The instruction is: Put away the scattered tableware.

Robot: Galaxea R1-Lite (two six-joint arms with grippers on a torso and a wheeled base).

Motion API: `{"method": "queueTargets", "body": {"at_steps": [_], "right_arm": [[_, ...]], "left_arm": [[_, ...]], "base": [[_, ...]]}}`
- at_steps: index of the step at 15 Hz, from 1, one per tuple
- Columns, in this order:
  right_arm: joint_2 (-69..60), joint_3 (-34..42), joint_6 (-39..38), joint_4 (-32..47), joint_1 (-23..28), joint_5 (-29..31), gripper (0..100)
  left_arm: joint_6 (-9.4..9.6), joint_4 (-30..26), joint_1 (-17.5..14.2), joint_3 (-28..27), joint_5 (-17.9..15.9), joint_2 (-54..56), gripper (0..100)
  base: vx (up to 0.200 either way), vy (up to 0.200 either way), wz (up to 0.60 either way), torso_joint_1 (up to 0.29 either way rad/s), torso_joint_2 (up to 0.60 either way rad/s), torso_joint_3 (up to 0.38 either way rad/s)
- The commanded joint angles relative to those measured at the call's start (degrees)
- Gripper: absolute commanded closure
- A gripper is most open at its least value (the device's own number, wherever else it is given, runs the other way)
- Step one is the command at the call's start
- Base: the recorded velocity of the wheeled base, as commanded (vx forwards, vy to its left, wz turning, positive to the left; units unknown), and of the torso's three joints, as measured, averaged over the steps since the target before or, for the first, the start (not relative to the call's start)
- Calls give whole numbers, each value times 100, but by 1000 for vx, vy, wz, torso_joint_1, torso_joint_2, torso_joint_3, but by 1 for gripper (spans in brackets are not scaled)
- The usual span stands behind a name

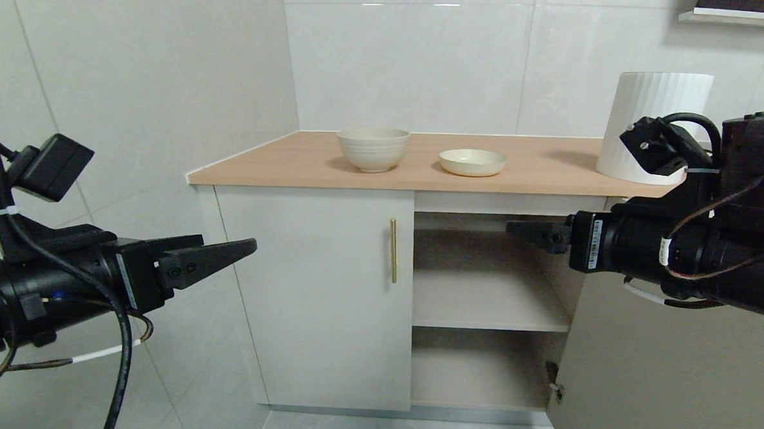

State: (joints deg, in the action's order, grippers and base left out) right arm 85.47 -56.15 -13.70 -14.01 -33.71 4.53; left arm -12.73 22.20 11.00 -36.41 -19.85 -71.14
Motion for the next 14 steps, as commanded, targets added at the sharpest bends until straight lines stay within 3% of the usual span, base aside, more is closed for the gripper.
{"method": "queueTargets", "body": {"at_steps": [1,3,14], "right_arm": [[-48,-10,-1,-6,-31,12,0],[-65,8,-1,3,-119,12,0],[-83,-28,-10,170,-136,4,0]], "left_arm": [[-2,-5,8,3,-2,-14,0],[-2,-31,8,-6,7,4,0],[-11,-146,-10,-94,7,-14,0]], "base": [[0,0,0,0,0,0],[0,0,0,0,0,0],[200,0,0,2,1,2]]}}
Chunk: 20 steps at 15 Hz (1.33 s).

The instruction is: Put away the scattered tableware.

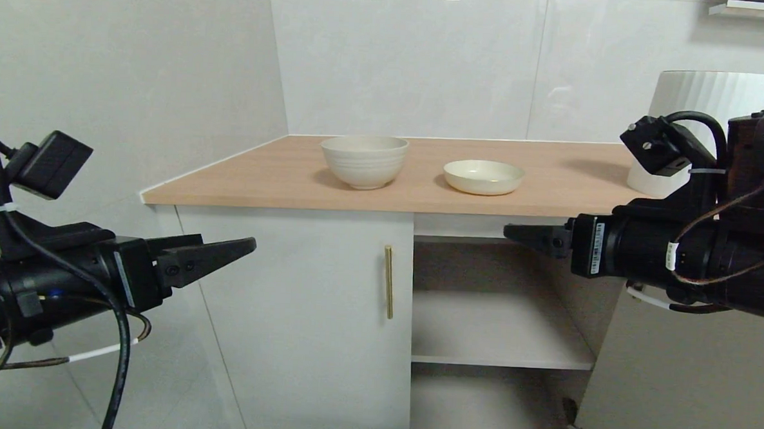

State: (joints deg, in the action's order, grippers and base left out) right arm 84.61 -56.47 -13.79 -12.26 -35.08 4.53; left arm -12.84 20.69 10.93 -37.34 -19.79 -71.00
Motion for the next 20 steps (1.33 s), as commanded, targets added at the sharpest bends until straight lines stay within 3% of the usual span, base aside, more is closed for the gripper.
{"method": "queueTargets", "body": {"at_steps": [1,5,14,20], "right_arm": [[-68,39,-1,-4,-7,-40,0],[-332,285,43,-57,2,-339,0],[-261,391,210,-101,2,-339,0],[-59,382,201,-171,63,-330,0]], "left_arm": [[0,5,-4,-1,1,-37,0],[0,14,-4,7,1,-11,0],[0,14,-4,16,-43,-11,0],[0,23,14,-10,-69,-239,0]], "base": [[200,0,0,7,7,2],[0,0,0,0,0,0],[0,0,0,2,-12,-5],[0,0,0,100,-360,-267]]}}
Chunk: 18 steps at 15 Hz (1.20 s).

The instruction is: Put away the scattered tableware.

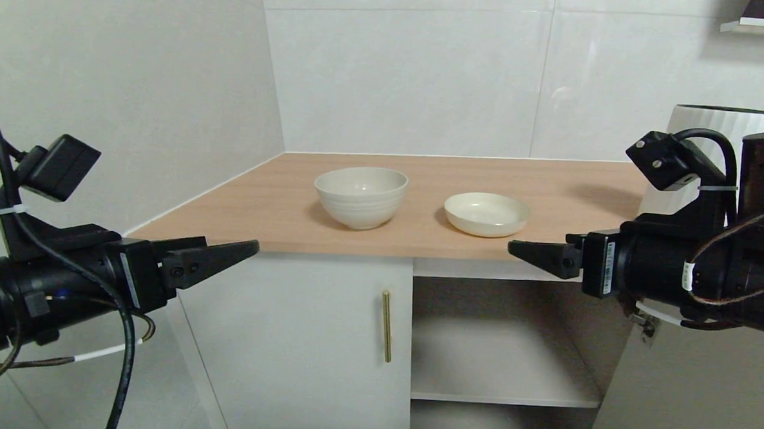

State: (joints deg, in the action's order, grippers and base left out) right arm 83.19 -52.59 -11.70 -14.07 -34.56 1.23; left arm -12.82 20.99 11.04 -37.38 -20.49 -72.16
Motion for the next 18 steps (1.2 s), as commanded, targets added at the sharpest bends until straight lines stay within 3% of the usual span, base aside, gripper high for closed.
{"method": "queueTargets", "body": {"at_steps": [1,7,10,11,12,13,16,18], "right_arm": [[110,-6,1,9,20,0,0],[382,3,-7,-246,107,0,0],[795,12,28,-703,424,-18,0],[1024,-67,28,-914,477,9,0],[1279,-375,10,-896,582,97,0],[1419,-630,-25,-729,679,141,0],[1604,-1227,-306,317,705,193,0],[1797,-1429,-508,466,696,413,0]], "left_arm": [[-1,19,3,-15,1,-211,0],[-1,28,12,-173,10,-545,0],[-10,-7,108,-428,54,-818,0],[-185,-25,231,-631,116,-976,0],[-563,-78,381,-912,204,-1196,0],[-757,-157,425,-1193,221,-1450,0],[-853,-711,416,-1782,529,-1925,0],[-915,-1317,416,-1931,617,-1987,0]], "base": [[0,0,0,154,-505,-286],[0,0,0,181,-459,-283],[0,0,0,71,-160,-95],[0,0,0,0,0,0],[0,0,0,0,0,0],[0,0,0,0,0,0],[0,0,0,0,0,0],[0,0,0,0,0,0]]}}
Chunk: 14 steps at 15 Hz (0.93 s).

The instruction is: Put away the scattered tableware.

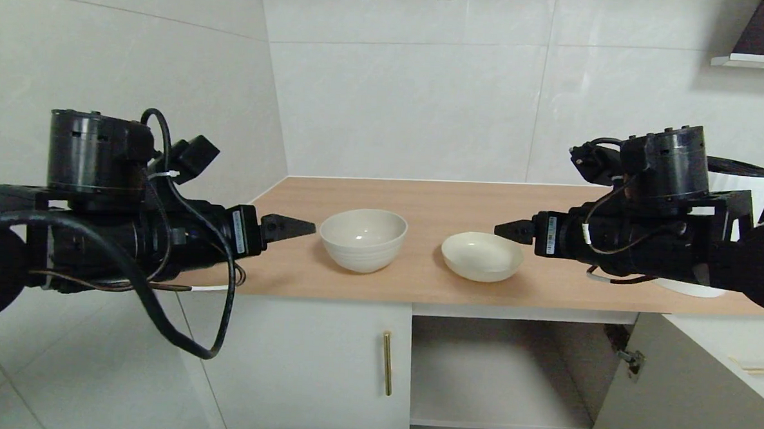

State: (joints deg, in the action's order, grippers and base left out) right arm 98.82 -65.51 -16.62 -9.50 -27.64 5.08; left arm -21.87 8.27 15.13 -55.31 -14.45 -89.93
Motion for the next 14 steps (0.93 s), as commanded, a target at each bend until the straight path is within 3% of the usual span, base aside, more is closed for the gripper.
{"method": "queueTargets", "body": {"at_steps": [1,2,3,4,5,7,10,14], "right_arm": [[235,-137,-17,9,4,28,0],[428,-260,-35,9,-23,476,0],[428,-252,-61,9,-40,494,0],[419,-252,-87,9,-40,502,0],[410,-252,-167,0,-75,502,0],[410,-234,-175,0,-75,511,0],[410,-225,-184,0,-84,511,0],[393,-216,-184,-8,-84,511,0]], "left_arm": [[-10,-44,8,-138,12,-209,0],[-476,-1143,-1,-797,21,-236,0],[-819,-1213,-1,-991,82,-350,0],[-907,-1204,-1,-1035,135,-411,0],[-1056,-1117,16,-1228,671,-719,0],[-1100,-668,175,-1307,1383,-1141,0],[-1214,35,430,-1360,1726,-1633,0],[-1214,52,526,-1632,2244,-2116,0]], "base": [[0,0,0,0,0,0],[0,0,0,0,0,0],[0,0,0,0,0,0],[0,0,0,0,0,0],[0,0,0,0,0,0],[0,0,0,0,0,0],[0,0,0,0,0,0],[0,0,0,0,0,0]]}}
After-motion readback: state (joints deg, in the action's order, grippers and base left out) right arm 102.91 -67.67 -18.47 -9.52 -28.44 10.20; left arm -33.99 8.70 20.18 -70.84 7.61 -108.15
